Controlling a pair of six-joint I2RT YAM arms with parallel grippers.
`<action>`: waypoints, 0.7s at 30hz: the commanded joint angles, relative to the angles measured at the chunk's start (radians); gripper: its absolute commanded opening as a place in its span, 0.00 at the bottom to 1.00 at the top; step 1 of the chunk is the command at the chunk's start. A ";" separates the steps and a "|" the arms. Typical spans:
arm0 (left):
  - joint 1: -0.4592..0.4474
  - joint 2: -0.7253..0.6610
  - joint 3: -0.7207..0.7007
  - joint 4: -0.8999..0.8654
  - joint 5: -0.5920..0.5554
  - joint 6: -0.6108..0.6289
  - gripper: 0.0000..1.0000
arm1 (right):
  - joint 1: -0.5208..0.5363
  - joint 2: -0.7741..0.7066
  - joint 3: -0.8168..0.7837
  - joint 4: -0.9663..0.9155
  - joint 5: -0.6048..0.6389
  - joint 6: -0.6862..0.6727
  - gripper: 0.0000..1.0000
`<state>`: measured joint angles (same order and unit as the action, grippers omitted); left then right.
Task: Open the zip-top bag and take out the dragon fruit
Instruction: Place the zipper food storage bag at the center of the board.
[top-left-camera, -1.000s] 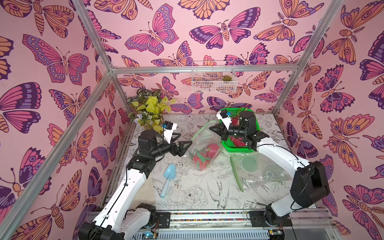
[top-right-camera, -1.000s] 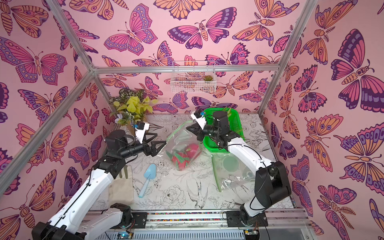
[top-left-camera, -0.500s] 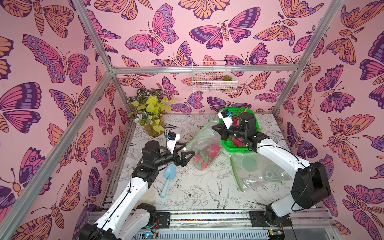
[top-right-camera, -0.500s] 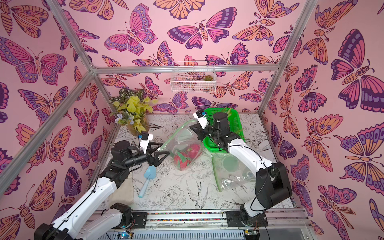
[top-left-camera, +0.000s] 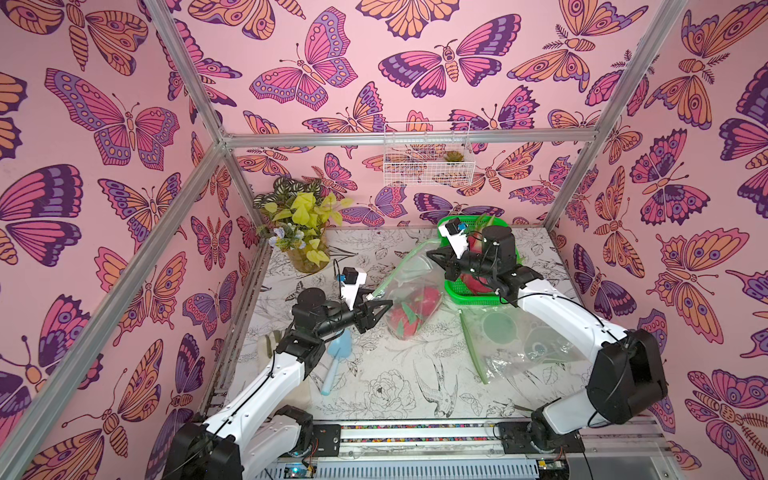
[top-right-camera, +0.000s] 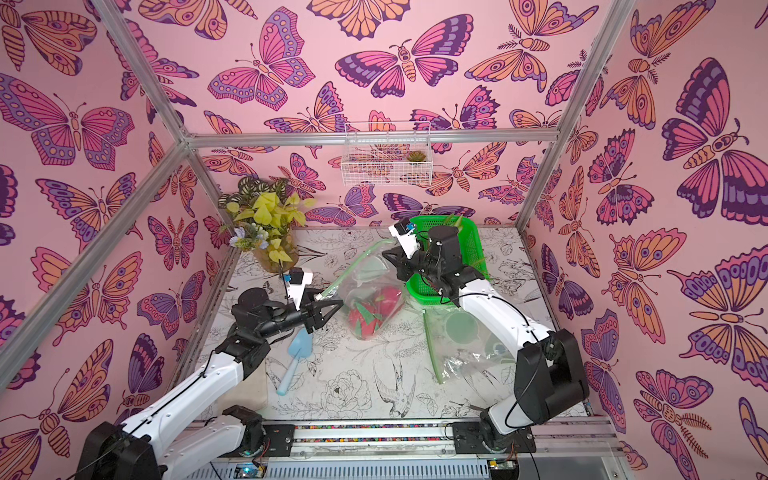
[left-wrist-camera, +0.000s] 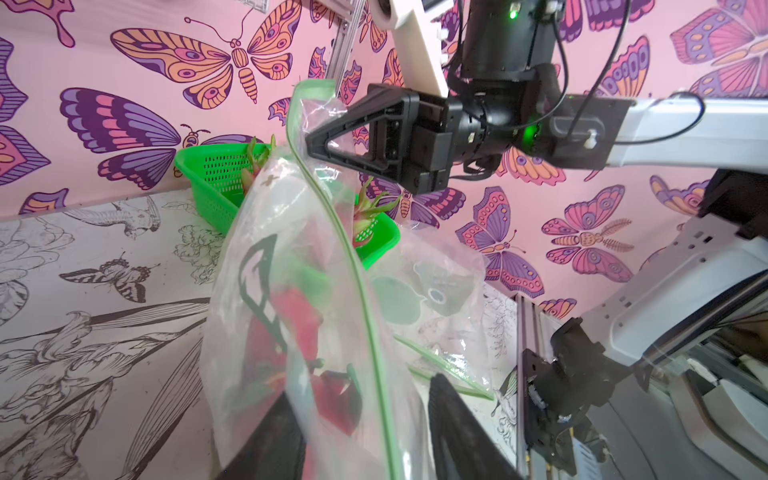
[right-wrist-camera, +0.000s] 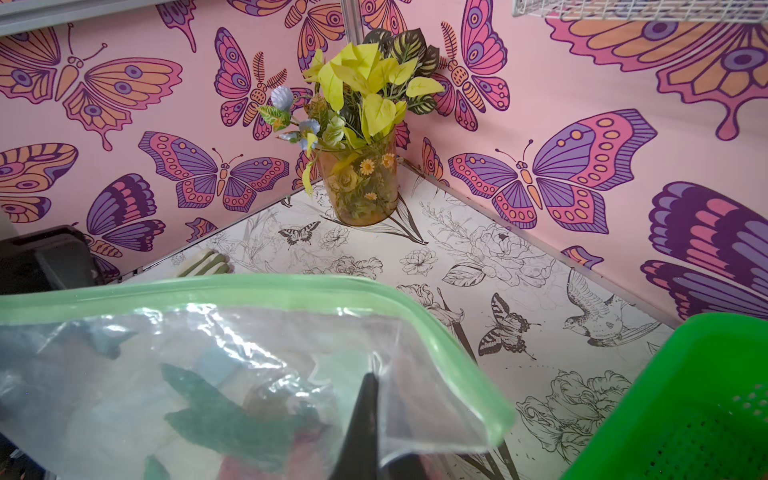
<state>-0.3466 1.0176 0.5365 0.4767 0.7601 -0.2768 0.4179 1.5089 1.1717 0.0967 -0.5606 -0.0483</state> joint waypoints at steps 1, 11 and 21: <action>-0.002 0.013 -0.026 0.109 0.027 0.006 0.38 | -0.011 -0.036 0.000 -0.015 0.023 0.014 0.00; 0.009 0.001 -0.035 0.214 0.036 0.014 0.12 | -0.037 -0.054 0.001 -0.008 -0.018 0.081 0.00; 0.030 0.073 -0.096 0.359 0.089 -0.021 0.29 | -0.039 -0.049 -0.001 0.000 -0.019 0.111 0.00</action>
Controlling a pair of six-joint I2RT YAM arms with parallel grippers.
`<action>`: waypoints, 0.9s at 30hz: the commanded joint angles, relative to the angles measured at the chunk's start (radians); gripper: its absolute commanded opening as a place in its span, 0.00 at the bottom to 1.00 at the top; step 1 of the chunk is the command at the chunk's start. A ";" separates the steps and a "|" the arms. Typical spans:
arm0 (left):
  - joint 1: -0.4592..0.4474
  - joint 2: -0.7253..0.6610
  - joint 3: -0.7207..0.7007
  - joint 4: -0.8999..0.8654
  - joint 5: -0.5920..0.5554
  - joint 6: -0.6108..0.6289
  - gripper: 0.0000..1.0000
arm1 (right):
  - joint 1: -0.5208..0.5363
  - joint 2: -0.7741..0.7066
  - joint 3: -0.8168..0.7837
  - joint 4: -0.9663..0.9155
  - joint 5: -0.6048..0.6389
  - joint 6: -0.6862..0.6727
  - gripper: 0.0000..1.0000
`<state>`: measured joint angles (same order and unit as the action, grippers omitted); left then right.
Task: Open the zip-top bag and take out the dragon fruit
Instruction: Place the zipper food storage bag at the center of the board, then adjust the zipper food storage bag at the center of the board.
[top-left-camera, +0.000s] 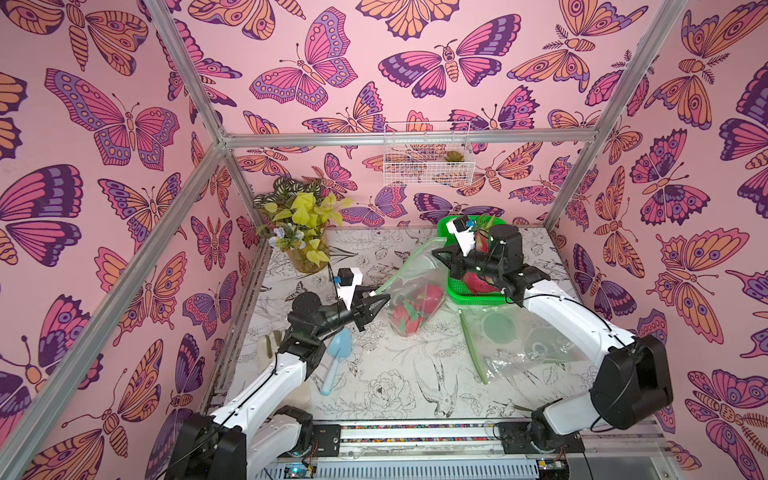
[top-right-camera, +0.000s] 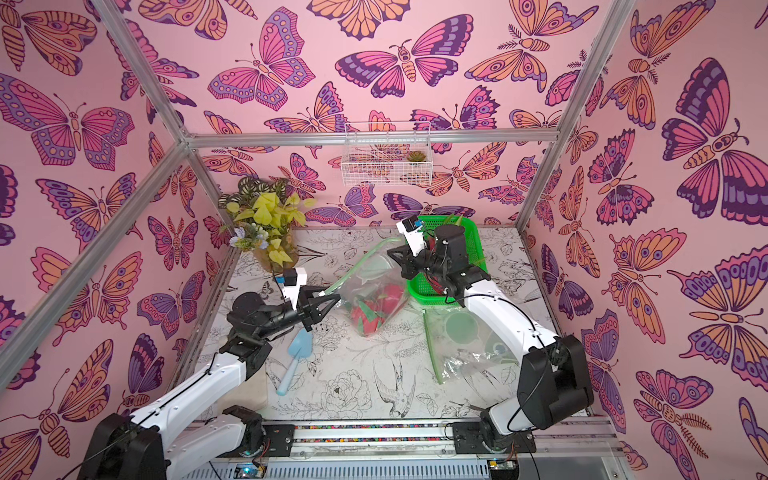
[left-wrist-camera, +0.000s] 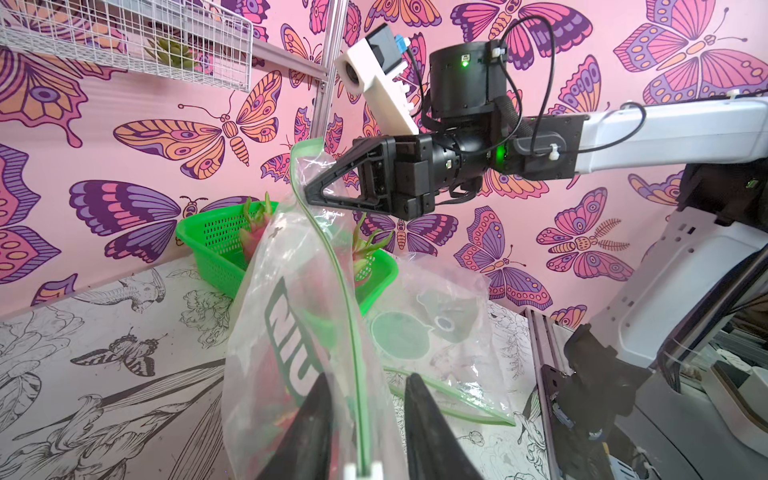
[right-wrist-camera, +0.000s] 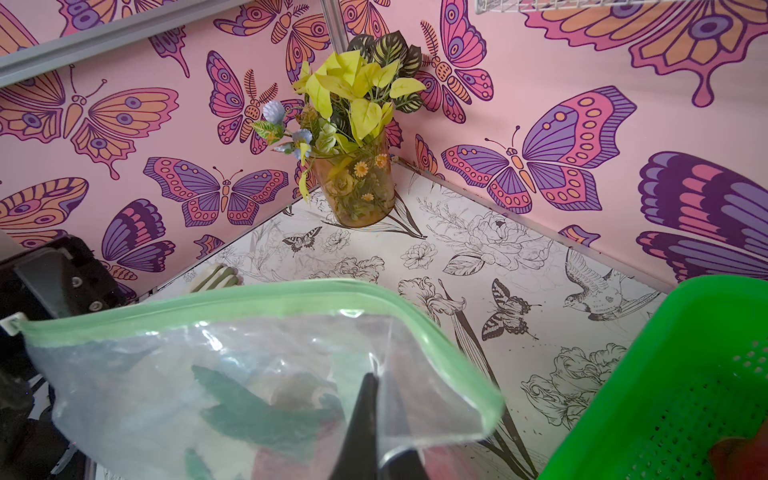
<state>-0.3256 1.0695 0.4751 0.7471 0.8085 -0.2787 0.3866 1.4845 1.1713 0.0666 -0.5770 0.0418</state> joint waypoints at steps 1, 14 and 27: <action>0.010 0.028 -0.050 0.116 0.038 -0.028 0.29 | -0.008 -0.023 0.001 0.029 -0.003 0.022 0.00; 0.042 0.011 -0.031 0.132 0.074 -0.038 0.00 | -0.011 0.008 0.075 -0.020 -0.157 0.001 0.11; 0.057 0.087 0.276 -0.297 0.295 0.027 0.00 | -0.004 -0.132 0.316 -0.512 -0.335 -0.424 0.51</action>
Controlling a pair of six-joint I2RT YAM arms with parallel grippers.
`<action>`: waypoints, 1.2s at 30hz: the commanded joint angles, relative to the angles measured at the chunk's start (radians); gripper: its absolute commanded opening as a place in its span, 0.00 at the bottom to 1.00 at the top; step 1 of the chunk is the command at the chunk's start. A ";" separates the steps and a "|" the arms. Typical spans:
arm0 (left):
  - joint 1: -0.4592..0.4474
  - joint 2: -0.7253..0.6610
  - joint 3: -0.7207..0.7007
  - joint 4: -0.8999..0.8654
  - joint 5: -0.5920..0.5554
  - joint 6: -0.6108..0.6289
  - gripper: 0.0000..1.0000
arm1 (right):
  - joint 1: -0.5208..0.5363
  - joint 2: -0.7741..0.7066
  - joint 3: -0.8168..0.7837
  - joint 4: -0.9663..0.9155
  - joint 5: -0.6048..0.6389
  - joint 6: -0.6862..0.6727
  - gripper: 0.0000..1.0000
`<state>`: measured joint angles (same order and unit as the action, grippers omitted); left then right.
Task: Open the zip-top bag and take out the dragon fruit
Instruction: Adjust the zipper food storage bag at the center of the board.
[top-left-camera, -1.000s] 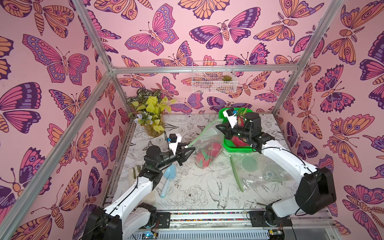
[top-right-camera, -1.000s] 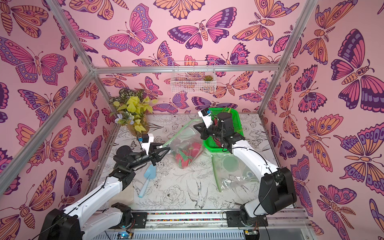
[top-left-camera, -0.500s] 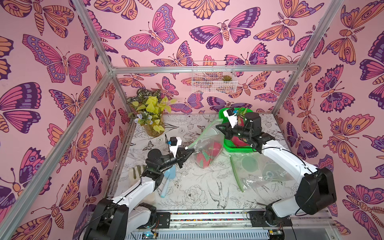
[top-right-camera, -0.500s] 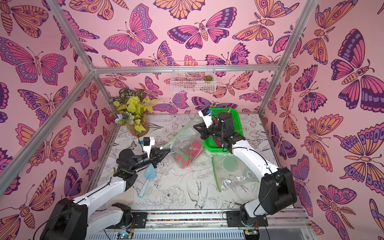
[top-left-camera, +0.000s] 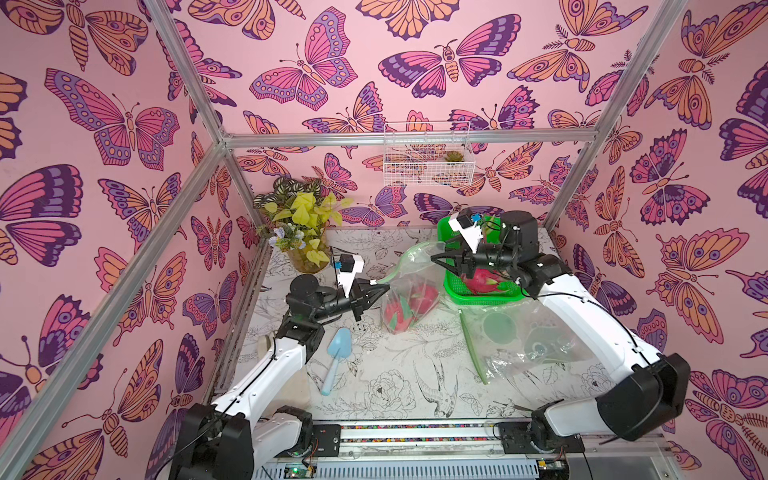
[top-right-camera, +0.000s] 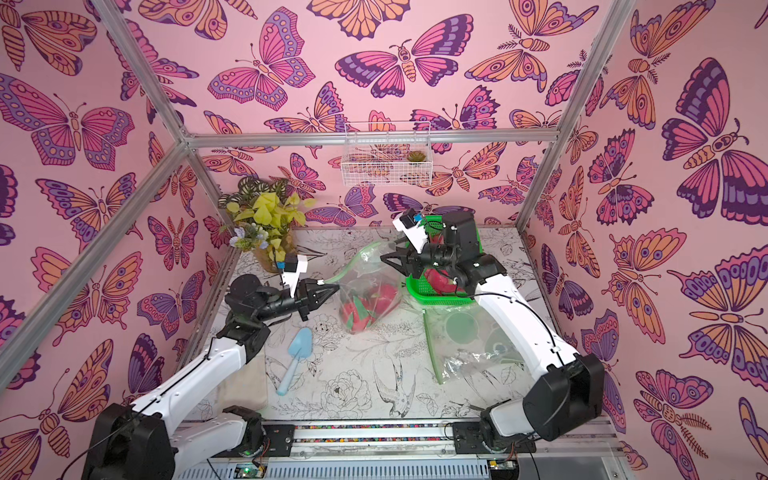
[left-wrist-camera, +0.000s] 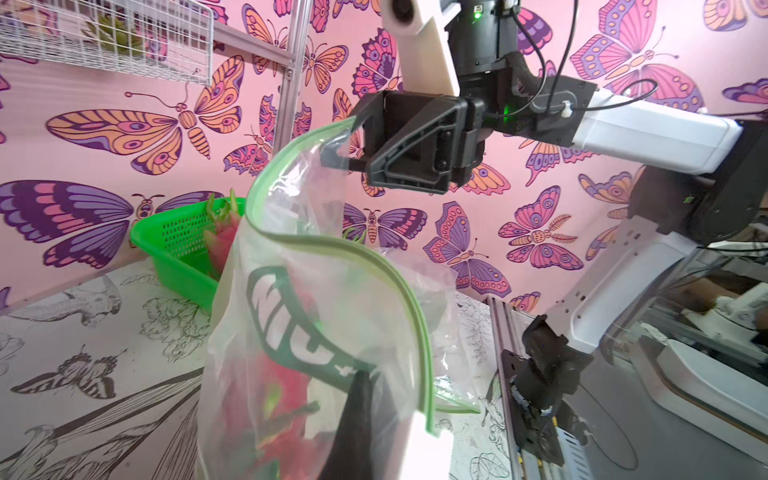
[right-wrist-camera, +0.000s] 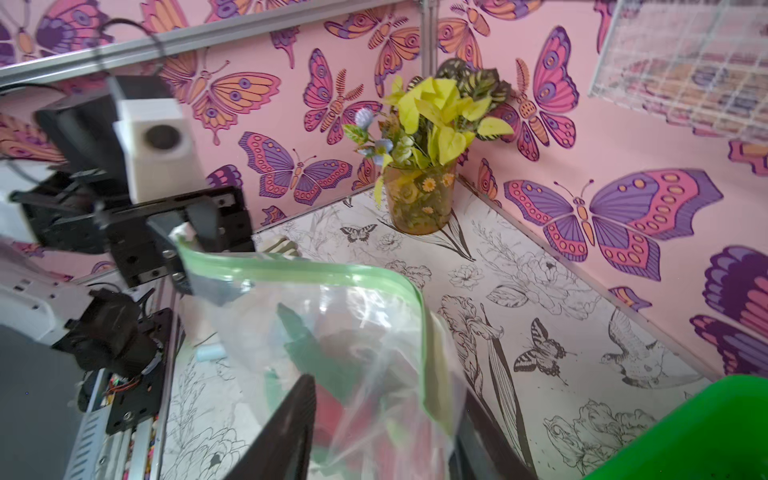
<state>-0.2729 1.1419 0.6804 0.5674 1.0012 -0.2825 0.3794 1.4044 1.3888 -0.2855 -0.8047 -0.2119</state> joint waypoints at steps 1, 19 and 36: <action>0.006 0.021 0.092 -0.150 0.120 0.035 0.00 | 0.012 -0.053 0.122 -0.207 -0.112 -0.201 0.52; 0.006 0.052 0.206 -0.378 0.261 0.136 0.00 | 0.289 0.312 0.651 -0.725 -0.022 -0.367 0.46; 0.005 0.037 0.203 -0.406 0.240 0.195 0.00 | 0.351 0.470 0.770 -0.774 -0.071 -0.278 0.33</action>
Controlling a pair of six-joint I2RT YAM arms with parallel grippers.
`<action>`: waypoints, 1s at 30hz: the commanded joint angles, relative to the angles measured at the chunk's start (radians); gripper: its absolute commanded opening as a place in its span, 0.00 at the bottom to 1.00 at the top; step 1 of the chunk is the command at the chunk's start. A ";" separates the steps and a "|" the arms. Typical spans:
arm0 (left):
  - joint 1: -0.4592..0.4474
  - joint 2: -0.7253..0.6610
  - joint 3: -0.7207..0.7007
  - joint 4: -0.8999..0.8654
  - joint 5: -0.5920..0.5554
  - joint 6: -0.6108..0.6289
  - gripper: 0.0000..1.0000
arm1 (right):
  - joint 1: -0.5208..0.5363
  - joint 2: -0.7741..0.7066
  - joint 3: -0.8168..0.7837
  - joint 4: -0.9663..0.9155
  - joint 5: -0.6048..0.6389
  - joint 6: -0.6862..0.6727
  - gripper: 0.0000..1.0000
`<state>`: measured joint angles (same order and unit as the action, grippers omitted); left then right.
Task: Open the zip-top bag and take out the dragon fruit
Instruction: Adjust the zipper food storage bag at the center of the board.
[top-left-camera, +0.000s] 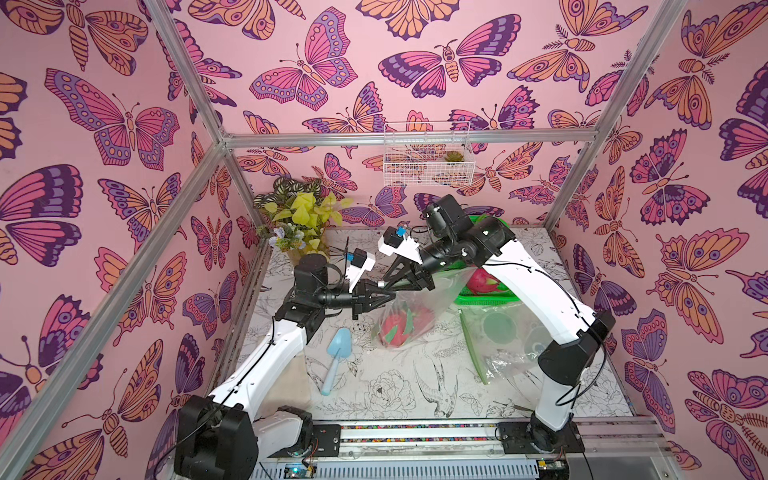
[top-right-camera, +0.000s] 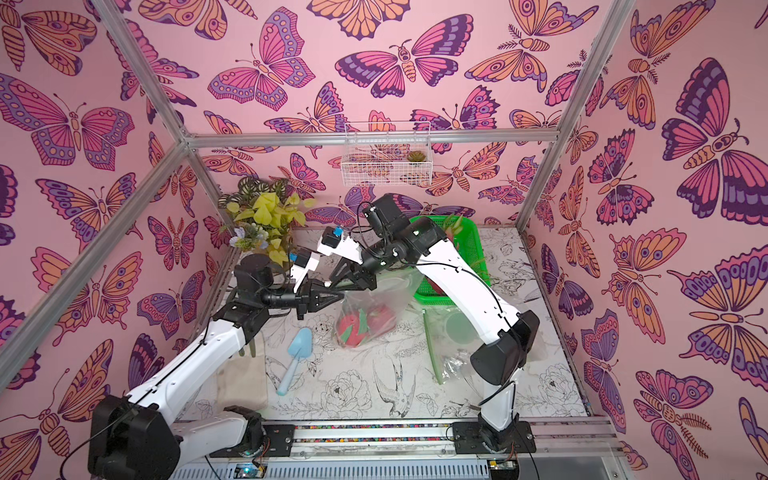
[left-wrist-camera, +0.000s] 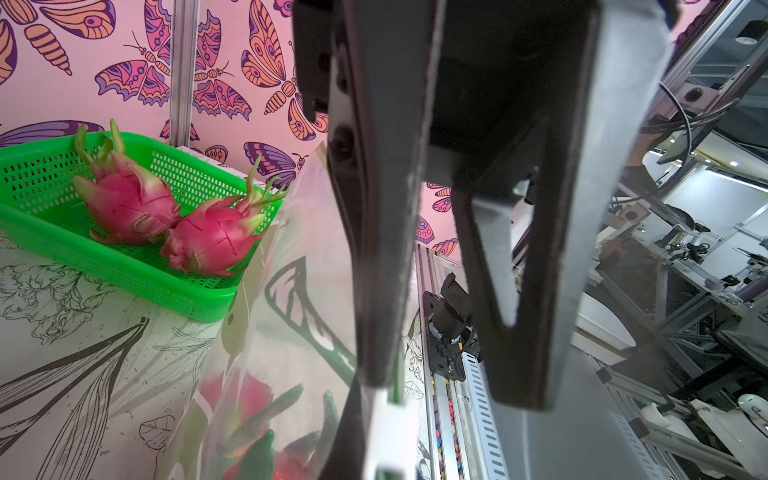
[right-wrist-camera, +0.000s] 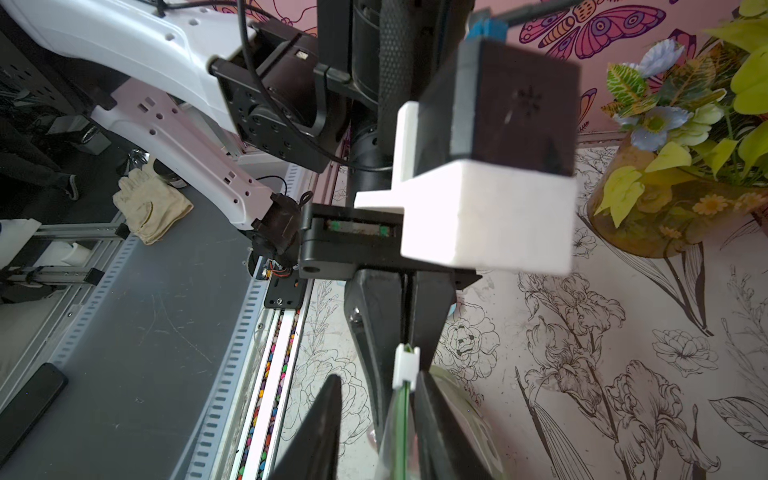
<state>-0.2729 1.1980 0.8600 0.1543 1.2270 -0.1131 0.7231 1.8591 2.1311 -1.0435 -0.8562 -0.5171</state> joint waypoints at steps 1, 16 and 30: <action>0.005 -0.021 0.024 0.007 0.014 0.026 0.00 | 0.008 0.016 0.027 -0.009 -0.015 0.035 0.33; 0.004 -0.022 0.027 0.007 0.019 0.027 0.00 | 0.015 0.032 0.001 0.074 0.003 0.115 0.37; 0.002 -0.021 0.024 0.007 0.016 0.029 0.00 | 0.019 0.047 -0.002 0.053 -0.001 0.114 0.32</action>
<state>-0.2733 1.1969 0.8619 0.1482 1.2270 -0.1040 0.7319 1.8927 2.1307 -0.9836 -0.8467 -0.4103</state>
